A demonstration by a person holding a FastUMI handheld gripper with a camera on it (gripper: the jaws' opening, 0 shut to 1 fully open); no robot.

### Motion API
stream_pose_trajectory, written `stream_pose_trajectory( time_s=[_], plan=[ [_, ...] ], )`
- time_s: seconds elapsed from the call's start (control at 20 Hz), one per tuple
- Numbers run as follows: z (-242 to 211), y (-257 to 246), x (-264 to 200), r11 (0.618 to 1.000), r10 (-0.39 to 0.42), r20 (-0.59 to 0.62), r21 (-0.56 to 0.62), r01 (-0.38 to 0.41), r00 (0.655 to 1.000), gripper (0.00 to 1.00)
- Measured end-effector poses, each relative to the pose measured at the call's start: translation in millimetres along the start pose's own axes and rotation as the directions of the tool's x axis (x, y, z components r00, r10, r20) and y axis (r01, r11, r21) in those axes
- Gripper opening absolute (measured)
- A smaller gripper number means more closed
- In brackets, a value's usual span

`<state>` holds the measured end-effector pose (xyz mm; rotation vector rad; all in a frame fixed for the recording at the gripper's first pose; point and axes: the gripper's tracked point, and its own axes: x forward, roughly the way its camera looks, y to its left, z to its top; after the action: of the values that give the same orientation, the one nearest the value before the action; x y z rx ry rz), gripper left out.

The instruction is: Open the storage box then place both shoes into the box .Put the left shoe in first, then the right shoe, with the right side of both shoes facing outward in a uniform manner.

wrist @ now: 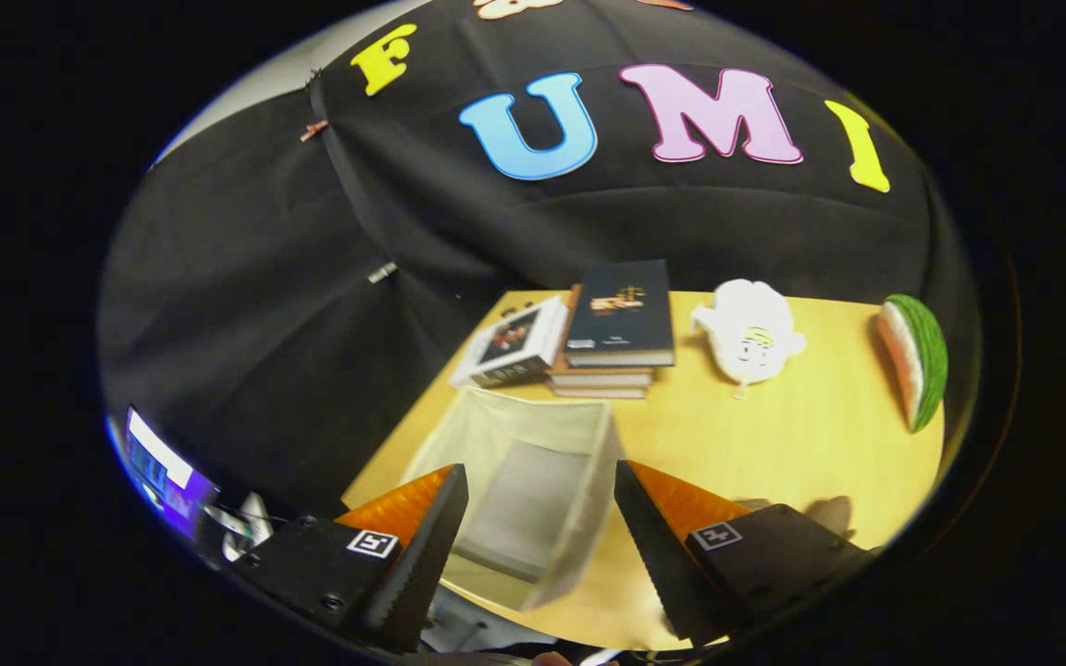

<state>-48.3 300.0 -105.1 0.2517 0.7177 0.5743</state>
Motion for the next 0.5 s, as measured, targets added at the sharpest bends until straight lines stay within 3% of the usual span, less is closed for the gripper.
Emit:
stream_pose_trajectory(
  time_s=[0.25,0.5],
  plan=[
    [-44.6,-76.1,-25.8,0.99,-0.127,-0.065,-0.068,0.123,0.99,0.98],
    [-118.2,-129.5,-41.6,0.982,-0.183,-0.175,-0.079,0.172,0.967,0.98]
  ],
)
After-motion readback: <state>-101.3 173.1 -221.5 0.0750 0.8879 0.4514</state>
